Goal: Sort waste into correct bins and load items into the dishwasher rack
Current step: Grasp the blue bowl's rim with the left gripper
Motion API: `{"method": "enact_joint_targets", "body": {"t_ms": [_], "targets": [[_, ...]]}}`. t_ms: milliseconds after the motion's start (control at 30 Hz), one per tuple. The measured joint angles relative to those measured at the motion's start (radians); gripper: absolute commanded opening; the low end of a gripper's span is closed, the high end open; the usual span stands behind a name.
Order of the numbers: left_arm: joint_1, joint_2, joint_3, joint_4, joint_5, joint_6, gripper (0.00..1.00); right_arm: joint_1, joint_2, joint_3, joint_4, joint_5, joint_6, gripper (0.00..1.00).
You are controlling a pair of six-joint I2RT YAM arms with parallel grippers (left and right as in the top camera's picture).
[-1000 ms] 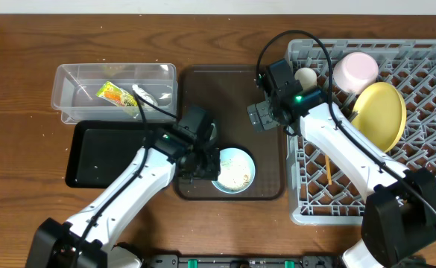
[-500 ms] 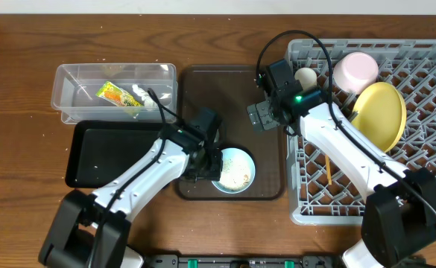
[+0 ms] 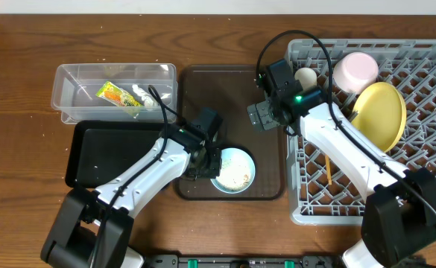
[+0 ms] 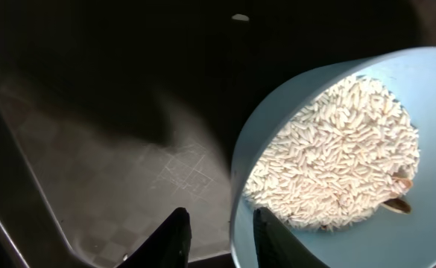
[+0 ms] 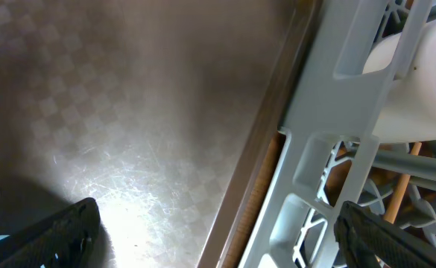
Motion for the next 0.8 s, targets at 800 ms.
{"method": "enact_joint_targets", "body": {"t_ms": [800], "targets": [[-0.001, 0.000, 0.000, -0.011, -0.227, 0.000, 0.27, 0.000, 0.000, 0.000, 0.000, 0.000, 0.000, 0.99]]}}
